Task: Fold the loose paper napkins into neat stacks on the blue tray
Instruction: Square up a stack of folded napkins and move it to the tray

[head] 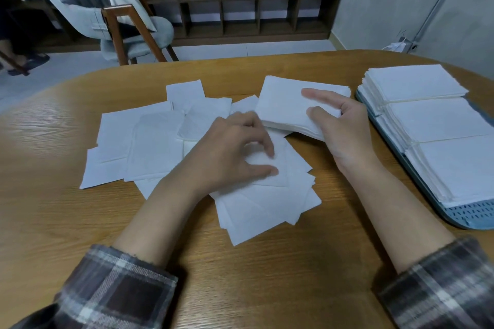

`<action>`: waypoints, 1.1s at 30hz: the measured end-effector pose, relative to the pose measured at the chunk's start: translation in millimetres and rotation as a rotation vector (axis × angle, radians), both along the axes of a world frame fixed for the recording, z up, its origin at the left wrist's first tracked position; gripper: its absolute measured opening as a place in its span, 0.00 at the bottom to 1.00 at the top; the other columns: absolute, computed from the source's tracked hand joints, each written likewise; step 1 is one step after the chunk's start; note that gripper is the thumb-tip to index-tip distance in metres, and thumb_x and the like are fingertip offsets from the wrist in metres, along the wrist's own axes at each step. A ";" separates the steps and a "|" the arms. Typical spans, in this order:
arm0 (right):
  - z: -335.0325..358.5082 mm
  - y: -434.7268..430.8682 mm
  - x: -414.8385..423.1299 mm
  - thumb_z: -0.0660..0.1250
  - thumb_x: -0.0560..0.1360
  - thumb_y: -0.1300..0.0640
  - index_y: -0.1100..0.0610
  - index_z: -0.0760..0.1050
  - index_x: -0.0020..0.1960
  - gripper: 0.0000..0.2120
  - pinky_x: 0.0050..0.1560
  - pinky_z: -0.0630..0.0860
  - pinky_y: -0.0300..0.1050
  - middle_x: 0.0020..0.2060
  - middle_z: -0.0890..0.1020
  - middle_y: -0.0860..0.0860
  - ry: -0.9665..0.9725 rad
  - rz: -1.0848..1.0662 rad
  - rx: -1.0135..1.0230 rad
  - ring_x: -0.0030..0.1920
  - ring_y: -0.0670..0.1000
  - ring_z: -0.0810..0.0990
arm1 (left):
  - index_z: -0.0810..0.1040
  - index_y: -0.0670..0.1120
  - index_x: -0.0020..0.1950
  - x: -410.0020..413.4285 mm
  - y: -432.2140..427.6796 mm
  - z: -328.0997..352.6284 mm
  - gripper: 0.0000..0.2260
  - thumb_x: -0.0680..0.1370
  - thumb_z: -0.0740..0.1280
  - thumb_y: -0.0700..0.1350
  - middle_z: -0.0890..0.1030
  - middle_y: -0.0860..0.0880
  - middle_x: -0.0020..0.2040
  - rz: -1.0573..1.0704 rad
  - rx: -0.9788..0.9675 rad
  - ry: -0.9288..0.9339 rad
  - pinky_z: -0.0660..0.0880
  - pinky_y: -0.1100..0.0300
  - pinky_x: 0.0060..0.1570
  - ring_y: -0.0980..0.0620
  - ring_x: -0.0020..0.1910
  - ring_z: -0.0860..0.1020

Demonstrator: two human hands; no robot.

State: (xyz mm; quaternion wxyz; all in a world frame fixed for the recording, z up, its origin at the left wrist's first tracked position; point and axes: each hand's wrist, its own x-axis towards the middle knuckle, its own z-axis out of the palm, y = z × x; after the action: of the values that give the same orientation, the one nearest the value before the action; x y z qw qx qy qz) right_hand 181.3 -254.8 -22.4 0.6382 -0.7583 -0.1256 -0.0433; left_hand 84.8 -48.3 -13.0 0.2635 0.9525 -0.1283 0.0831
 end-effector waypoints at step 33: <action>1.1 1.8 -4.1 0.74 0.80 0.50 0.55 0.85 0.49 0.08 0.70 0.73 0.45 0.50 0.87 0.43 -0.029 0.147 0.069 0.58 0.42 0.83 | 0.82 0.52 0.66 0.5 16.8 15.6 0.13 0.82 0.74 0.45 0.82 0.52 0.47 0.304 -0.594 -0.267 0.73 0.66 0.39 0.58 0.42 0.77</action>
State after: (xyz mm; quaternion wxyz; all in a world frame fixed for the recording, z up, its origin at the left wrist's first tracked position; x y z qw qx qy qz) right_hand 177.2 -253.0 -21.3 0.6635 -0.7240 -0.1883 -0.0116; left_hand 85.3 -31.5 2.6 0.4943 0.8233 0.0111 0.2786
